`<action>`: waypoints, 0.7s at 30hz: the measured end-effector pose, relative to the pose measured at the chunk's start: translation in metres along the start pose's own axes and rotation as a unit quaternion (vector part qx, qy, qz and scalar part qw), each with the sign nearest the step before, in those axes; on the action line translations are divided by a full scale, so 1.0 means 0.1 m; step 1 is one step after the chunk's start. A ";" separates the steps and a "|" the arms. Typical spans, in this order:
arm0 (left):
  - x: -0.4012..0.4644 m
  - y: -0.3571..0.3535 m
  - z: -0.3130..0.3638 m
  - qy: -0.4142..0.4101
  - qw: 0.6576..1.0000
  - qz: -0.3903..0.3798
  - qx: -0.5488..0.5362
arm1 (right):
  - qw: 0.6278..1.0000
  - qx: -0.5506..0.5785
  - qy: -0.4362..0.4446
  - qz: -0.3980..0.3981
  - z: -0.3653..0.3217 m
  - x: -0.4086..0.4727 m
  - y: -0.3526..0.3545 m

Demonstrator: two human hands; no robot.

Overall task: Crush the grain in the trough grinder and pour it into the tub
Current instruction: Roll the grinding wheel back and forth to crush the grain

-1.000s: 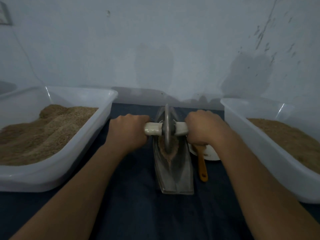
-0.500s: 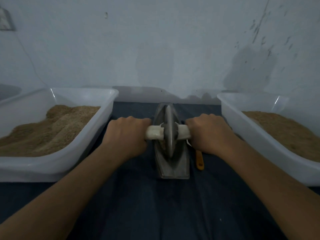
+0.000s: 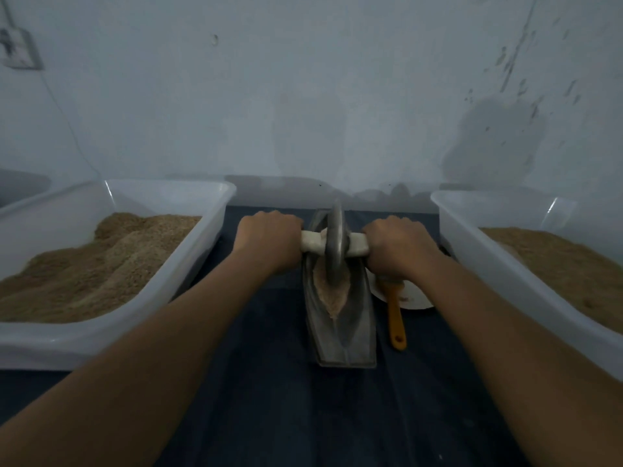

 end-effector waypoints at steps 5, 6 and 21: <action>-0.53 0.08 0.00 -0.048 0.998 0.030 -0.016 | 0.988 -0.062 0.034 0.136 -0.14 -0.55 0.24; -0.62 0.09 -0.01 -0.062 0.998 0.021 -0.024 | 0.983 -0.079 0.050 0.160 -0.17 -0.65 0.30; 0.19 -0.01 -0.01 0.030 0.997 -0.076 0.019 | 0.997 0.038 0.008 -0.063 0.04 0.08 -0.10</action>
Point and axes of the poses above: each hand's wrist, its own x-axis towards the middle knuckle, its own y-axis out of the back of the hand, z = x × y, the point moved 7 cm from there along x, towards the middle knuckle, and after that the axes turned 10 degrees about -x, right-handed, at the moved point
